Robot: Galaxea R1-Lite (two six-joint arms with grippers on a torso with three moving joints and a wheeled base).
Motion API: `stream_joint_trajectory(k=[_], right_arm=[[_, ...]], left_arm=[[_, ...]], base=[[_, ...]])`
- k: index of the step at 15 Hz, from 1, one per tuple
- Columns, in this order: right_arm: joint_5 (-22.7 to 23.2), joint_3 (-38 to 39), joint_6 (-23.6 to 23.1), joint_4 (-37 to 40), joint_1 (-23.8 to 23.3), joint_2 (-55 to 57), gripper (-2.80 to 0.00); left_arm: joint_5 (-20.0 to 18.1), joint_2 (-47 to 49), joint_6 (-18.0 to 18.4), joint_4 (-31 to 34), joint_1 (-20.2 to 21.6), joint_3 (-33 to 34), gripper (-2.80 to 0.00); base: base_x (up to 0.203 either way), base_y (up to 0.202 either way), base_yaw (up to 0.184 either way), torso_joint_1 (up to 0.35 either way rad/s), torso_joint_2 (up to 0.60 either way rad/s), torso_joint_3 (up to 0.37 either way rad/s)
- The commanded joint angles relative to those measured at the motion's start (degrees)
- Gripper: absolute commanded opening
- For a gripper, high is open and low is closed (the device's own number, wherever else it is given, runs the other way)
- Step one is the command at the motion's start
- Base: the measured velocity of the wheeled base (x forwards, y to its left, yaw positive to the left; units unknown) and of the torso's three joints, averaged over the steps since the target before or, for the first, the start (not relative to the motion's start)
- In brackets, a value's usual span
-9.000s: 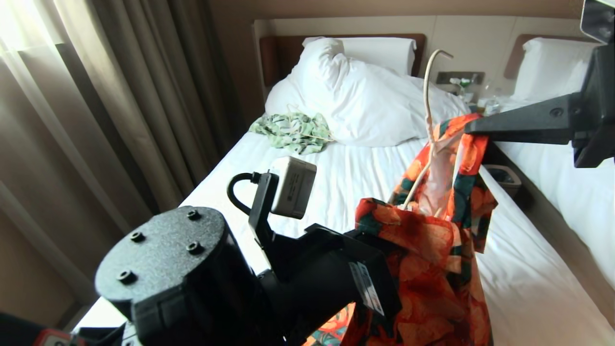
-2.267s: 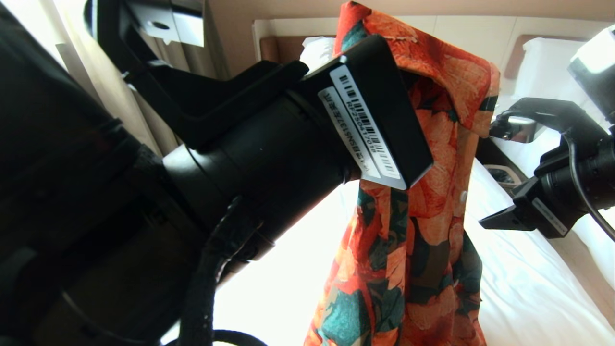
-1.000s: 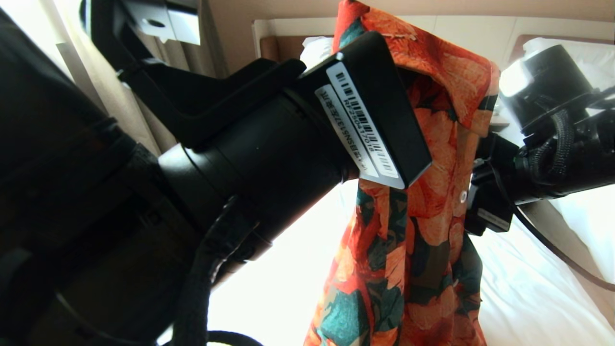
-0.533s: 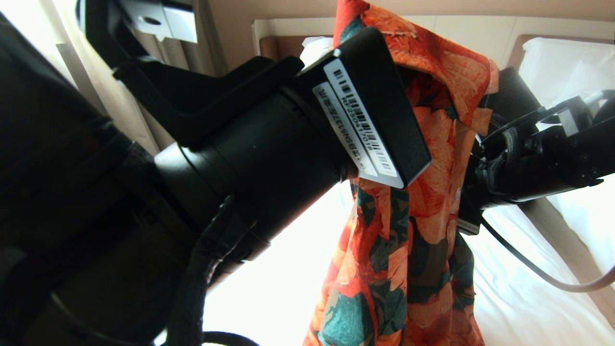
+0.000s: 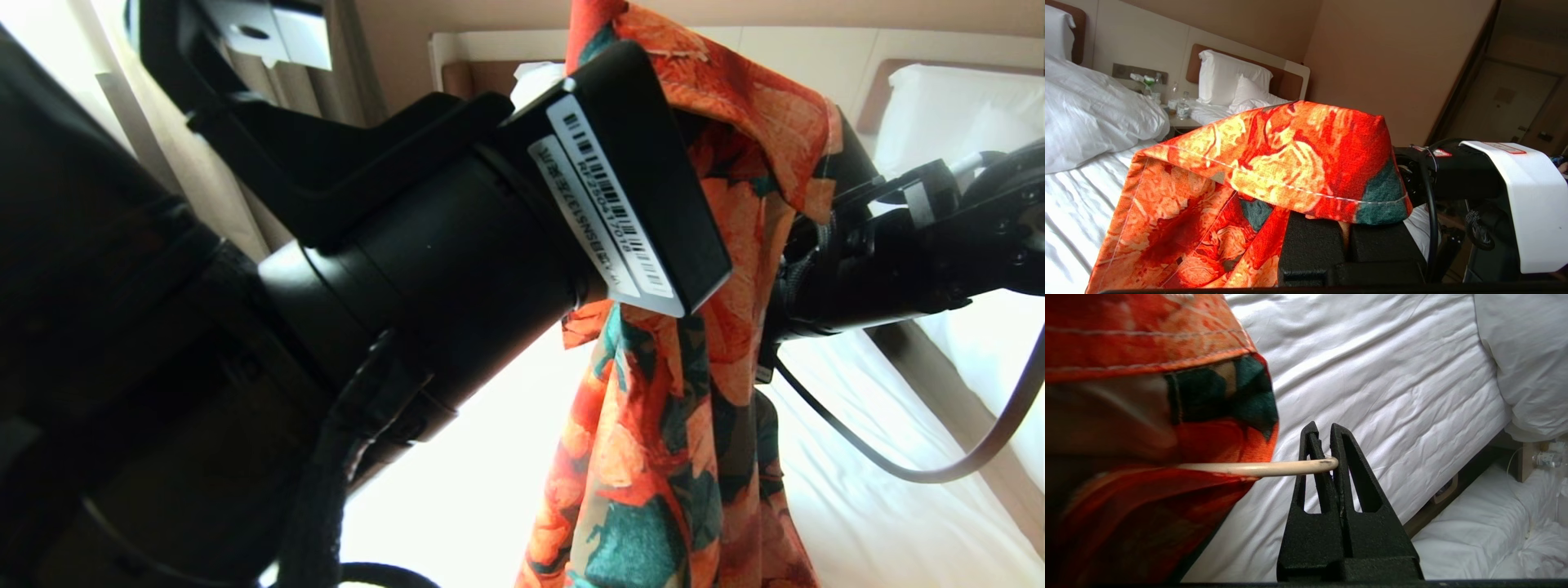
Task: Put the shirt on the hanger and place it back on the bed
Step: Hook the other side of the shirt onto the hanger
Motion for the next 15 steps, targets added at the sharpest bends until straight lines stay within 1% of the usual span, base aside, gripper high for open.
stream_joint_trajectory(k=[1,4,8,9,10,11,12,13,15], right_arm=[[0.0,0.0,-0.2,0.2,0.5,0.5,-2.8],[0.0,-1.2,-0.3,0.2,0.8,0.0,-2.8],[-0.3,-3.6,-0.4,1.0,-0.6,-3.9,-2.8],[-0.9,-4.0,-0.4,1.9,-0.7,-5.2,-2.8],[-1.5,-4.9,-0.4,4.9,-1.1,-6.8,-2.8],[-2.0,-6.2,-0.4,7.7,-1.5,-7.7,-2.8],[-2.4,-7.8,-0.4,10.1,-1.8,-8.8,-2.8],[-2.6,-8.9,-0.7,11.7,-2.0,-10.1,-2.8],[-3.5,-10.7,-2.5,13.6,-2.4,-11.9,-2.8]], left_arm=[[0.1,0.0,-0.1,-0.3,0.0,0.0,-2.8],[0.1,-0.1,0.0,-0.3,0.1,0.0,-2.8],[-0.2,-0.1,-0.1,-0.3,0.0,1.7,-2.8],[-0.4,-0.1,-0.1,-0.3,0.0,2.4,-2.8],[-1.4,0.3,-0.1,-0.2,0.0,3.3,-2.8],[-2.3,0.4,-0.1,0.8,0.1,3.5,-2.8],[-3.3,0.4,-0.1,3.6,0.0,3.7,-2.8],[-4.3,0.3,-0.1,6.3,0.1,3.7,-2.8],[-6.5,-0.1,0.1,8.6,0.3,3.5,-2.8]], base=[[0.0,0.0,0.0,0.0,0.0,0.0],[0.0,0.0,0.0,0.0,0.0,0.0],[0.0,0.0,0.0,0.0,0.0,0.0],[0.0,0.0,0.0,0.0,0.0,0.0],[0.0,0.0,0.0,0.0,0.0,0.0],[0.0,0.0,0.0,0.0,0.0,0.0],[0.0,0.0,0.0,0.0,0.0,0.0],[0.0,0.0,0.0,0.0,0.0,0.0],[0.0,0.0,0.0,0.0,0.0,0.0]])
